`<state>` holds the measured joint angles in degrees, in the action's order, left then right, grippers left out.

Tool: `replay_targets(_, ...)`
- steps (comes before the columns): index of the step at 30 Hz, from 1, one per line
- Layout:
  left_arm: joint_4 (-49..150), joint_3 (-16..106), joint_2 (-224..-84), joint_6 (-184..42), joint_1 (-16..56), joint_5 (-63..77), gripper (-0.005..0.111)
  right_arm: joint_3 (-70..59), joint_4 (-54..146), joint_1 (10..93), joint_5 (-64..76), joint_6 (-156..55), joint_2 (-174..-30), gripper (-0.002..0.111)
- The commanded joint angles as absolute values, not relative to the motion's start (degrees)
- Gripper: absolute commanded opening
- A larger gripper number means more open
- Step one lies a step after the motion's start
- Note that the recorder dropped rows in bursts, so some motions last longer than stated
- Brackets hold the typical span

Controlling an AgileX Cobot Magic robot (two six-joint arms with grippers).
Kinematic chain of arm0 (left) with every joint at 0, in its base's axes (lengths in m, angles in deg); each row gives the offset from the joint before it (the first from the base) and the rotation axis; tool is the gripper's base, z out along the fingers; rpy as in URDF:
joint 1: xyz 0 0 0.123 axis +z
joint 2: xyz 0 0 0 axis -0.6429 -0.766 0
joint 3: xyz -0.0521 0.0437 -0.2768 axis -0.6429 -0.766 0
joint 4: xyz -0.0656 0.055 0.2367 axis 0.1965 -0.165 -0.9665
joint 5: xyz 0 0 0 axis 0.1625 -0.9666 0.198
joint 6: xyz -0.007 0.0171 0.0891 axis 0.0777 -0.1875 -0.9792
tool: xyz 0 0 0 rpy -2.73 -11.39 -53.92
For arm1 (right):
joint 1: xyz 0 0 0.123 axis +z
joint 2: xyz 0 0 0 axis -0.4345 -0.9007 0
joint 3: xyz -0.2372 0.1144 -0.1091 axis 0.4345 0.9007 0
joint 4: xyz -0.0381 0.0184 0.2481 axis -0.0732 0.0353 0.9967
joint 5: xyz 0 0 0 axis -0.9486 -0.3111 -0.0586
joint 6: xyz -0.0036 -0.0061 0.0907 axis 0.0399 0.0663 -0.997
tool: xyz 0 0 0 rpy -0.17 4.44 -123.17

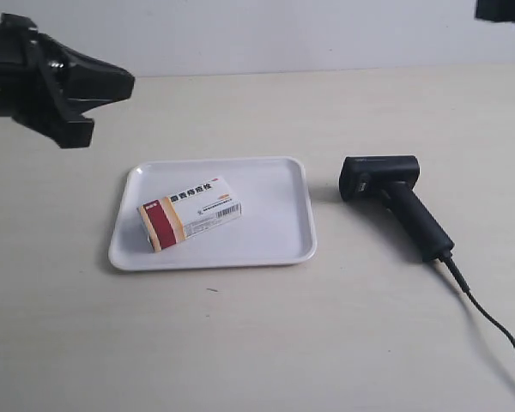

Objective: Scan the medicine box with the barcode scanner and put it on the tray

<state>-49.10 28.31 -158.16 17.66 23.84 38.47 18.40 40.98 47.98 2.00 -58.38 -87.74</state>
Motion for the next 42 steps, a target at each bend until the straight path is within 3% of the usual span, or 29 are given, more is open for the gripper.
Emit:
replay_targets(1,-49.44,20.44,-149.28,19.74,24.07,36.77,0.001,22.41,41.74,47.77,4.05,-59.40,-76.79,0.000)
replay_targets(13,-36.05,-5.77,-114.30,20.47,24.07,18.77,0.001,38.53,41.74,47.77,6.13,-59.54,-61.63,0.000)
replay_targets(18,-34.49,-12.07,-101.76,20.93,24.07,20.01,0.001,38.97,41.74,47.77,2.48,-59.54,-61.52,0.000)
replay_targets(35,-38.25,-15.51,-92.38,13.12,24.27,19.01,0.001,38.97,41.74,47.77,2.76,-59.54,-61.52,0.000)
replay_targets(42,-35.79,-15.88,-83.99,13.49,31.39,11.35,0.001,38.97,41.74,47.77,2.75,-59.41,-61.52,0.000)
